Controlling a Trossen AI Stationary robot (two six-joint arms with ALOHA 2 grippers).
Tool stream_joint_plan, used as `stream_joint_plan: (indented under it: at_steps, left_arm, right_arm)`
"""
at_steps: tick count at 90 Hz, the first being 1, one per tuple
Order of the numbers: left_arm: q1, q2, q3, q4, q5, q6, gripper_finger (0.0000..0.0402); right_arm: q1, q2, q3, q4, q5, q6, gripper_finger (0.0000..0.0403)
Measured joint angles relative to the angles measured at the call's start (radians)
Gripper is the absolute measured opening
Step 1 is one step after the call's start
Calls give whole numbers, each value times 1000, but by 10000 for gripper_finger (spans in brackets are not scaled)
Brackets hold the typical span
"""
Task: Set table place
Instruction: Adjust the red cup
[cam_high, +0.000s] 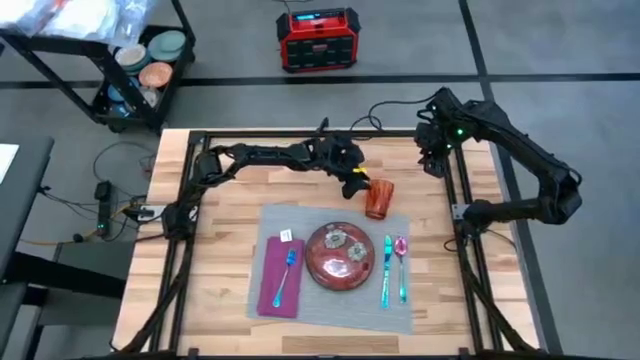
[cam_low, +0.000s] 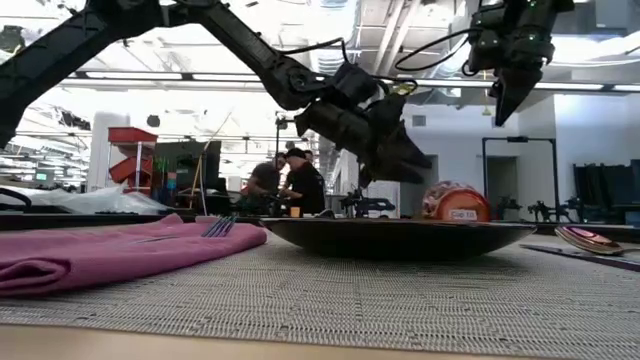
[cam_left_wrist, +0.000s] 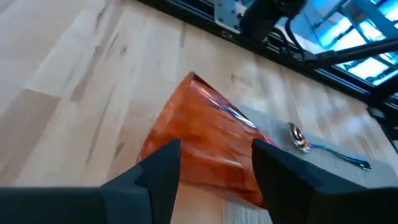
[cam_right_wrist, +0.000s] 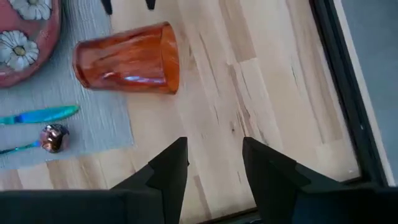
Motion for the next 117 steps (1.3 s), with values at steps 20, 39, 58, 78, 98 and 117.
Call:
stream_joint_plan:
  at_steps: [20,39,58,78,98,117]
  left_arm:
    - [-6,0,0,-22,19,-63,169]
    - [-6,0,0,-77,19,-83,169]
    - [-6,0,0,-115,20,-83,168]
    - [-7,0,0,-149,20,-82,168]
    - [-7,-1,0,-146,24,-75,168]
    - [-8,-3,0,-144,32,-71,168]
  right_arm:
    - [1,9,-120,208,-397,-24,141]
    - [0,56,-241,250,-445,-59,141]
    - [23,111,-286,330,-488,-36,141]
    - [28,250,-286,391,-491,-42,141]
    - [20,363,-285,438,-494,-45,141]
    - [19,394,-280,448,-491,-59,141]
